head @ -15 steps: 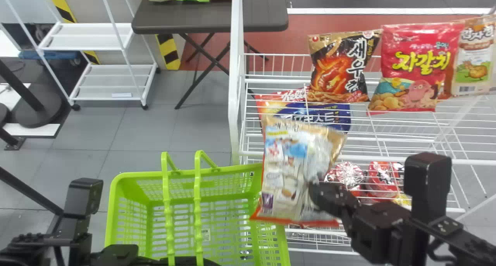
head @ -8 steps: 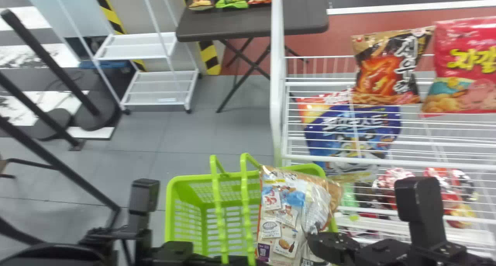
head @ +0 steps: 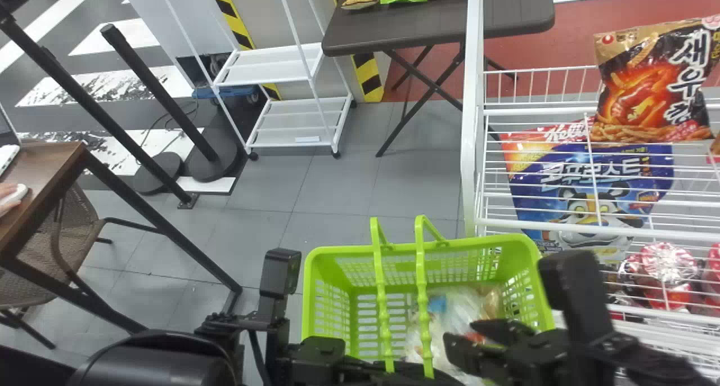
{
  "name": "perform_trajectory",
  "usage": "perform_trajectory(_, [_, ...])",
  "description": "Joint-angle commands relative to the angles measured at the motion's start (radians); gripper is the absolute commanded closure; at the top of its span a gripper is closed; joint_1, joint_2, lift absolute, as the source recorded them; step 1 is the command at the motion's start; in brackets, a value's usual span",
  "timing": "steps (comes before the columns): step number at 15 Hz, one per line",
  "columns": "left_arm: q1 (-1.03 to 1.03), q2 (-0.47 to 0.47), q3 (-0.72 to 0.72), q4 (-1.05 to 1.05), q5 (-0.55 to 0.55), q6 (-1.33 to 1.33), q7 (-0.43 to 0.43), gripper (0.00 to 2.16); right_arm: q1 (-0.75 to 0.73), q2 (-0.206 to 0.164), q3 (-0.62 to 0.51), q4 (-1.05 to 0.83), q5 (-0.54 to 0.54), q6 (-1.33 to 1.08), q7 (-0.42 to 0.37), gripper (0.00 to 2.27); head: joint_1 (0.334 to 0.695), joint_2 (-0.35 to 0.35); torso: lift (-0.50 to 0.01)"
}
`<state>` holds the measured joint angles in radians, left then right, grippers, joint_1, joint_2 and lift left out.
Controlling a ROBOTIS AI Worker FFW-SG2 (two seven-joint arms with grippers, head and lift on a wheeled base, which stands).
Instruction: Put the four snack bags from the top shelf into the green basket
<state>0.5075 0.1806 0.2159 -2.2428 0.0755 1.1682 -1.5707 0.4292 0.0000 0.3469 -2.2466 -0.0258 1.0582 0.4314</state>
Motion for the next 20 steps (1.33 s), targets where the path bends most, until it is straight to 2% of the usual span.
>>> perform_trajectory(1, [0.0,0.0,0.0,0.0,0.003,0.0,-0.01,2.15,0.045,0.001,-0.157,-0.103,-0.063,-0.034,0.01,0.06,0.695,0.35,0.0])
perform_trajectory(2, [0.0,0.0,0.0,0.0,0.004,0.0,-0.01,2.15,0.043,0.001,-0.226,-0.12,-0.082,-0.04,0.009,0.06,0.695,0.35,0.0])
perform_trajectory(3, [0.005,0.002,0.002,-0.001,0.006,0.0,-0.01,2.15,0.023,0.001,-0.296,-0.119,-0.088,-0.114,0.003,0.06,0.695,0.26,0.0])
perform_trajectory(5, [0.006,0.002,0.0,-0.001,0.006,0.0,-0.01,2.15,-0.07,0.001,-0.385,-0.025,-0.088,-0.243,-0.022,0.06,0.695,0.138,0.0])
perform_trajectory(8, [0.017,0.0,-0.003,-0.005,0.006,0.0,-0.01,2.15,-0.26,0.001,-0.439,0.209,-0.082,-0.408,-0.023,0.06,0.695,-0.047,0.0])
perform_trajectory(13, [0.017,0.005,-0.004,-0.005,0.006,0.0,-0.01,2.15,-0.543,0.001,-0.445,0.605,-0.003,-0.596,-0.043,0.08,0.695,-0.107,0.0])
perform_trajectory(17, [0.014,0.0,-0.007,0.002,0.006,0.0,-0.01,2.15,-0.682,0.001,-0.421,0.834,0.041,-0.623,-0.092,0.1,0.695,-0.105,0.0])
perform_trajectory(18, [0.014,0.0,-0.009,0.003,0.004,0.0,-0.01,2.15,-0.702,0.001,-0.408,0.864,0.05,-0.62,-0.094,0.28,0.695,-0.105,0.0])
perform_trajectory(20, [0.014,0.0,-0.009,0.008,0.006,0.0,-0.01,2.15,-0.711,0.001,-0.399,0.874,0.061,-0.629,-0.082,0.92,0.695,-0.099,0.0])
